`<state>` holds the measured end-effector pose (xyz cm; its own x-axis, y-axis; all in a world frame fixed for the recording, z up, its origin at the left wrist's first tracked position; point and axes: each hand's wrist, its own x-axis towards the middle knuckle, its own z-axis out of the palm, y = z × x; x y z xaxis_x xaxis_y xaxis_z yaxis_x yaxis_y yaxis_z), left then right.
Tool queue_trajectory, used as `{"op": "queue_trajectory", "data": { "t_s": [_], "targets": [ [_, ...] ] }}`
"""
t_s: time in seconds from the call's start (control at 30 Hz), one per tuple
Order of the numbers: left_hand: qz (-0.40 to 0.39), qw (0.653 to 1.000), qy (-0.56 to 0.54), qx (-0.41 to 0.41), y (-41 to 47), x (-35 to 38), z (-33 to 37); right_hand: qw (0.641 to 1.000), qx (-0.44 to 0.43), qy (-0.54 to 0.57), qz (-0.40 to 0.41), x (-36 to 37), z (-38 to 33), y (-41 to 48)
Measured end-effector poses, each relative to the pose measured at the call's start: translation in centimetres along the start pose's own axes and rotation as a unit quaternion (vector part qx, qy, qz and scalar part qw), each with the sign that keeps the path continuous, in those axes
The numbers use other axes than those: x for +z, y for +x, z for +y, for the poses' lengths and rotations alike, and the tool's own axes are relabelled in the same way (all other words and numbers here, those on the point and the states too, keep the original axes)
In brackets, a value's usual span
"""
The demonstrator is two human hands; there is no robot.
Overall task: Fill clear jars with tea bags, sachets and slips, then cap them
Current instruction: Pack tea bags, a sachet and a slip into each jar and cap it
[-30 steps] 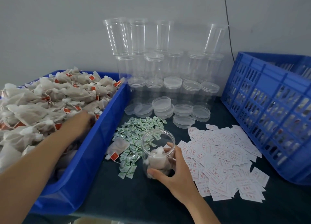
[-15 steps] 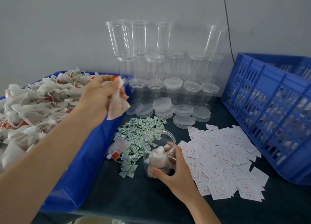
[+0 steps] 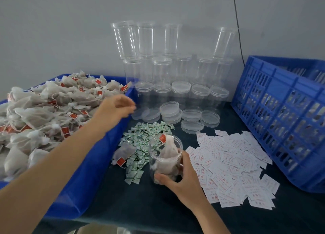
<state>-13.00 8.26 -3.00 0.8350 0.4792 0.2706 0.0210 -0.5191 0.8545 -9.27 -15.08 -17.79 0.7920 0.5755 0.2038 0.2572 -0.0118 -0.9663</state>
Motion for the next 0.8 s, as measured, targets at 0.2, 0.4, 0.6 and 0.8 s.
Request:
{"op": "queue_trajectory", "data": {
  "t_s": [0.2,0.4,0.6,0.8],
  "targets": [
    [-0.090,0.846,0.510,-0.128,1.2,-5.8,-9.0,1.000,0.000,-0.009,-0.001,0.0,0.1,0.0],
    [-0.151,0.803,0.568,-0.105,0.4,-5.1,-9.0,1.000,-0.003,-0.019,0.003,0.0,0.4,0.0],
    [-0.091,0.859,0.496,-0.081,0.4,-5.2,-9.0,1.000,0.002,-0.024,0.001,0.0,0.5,0.0],
    [0.045,0.936,0.332,-0.110,0.3,-5.8,-8.7,1.000,0.004,-0.022,0.000,-0.1,0.4,0.1]
  ]
}}
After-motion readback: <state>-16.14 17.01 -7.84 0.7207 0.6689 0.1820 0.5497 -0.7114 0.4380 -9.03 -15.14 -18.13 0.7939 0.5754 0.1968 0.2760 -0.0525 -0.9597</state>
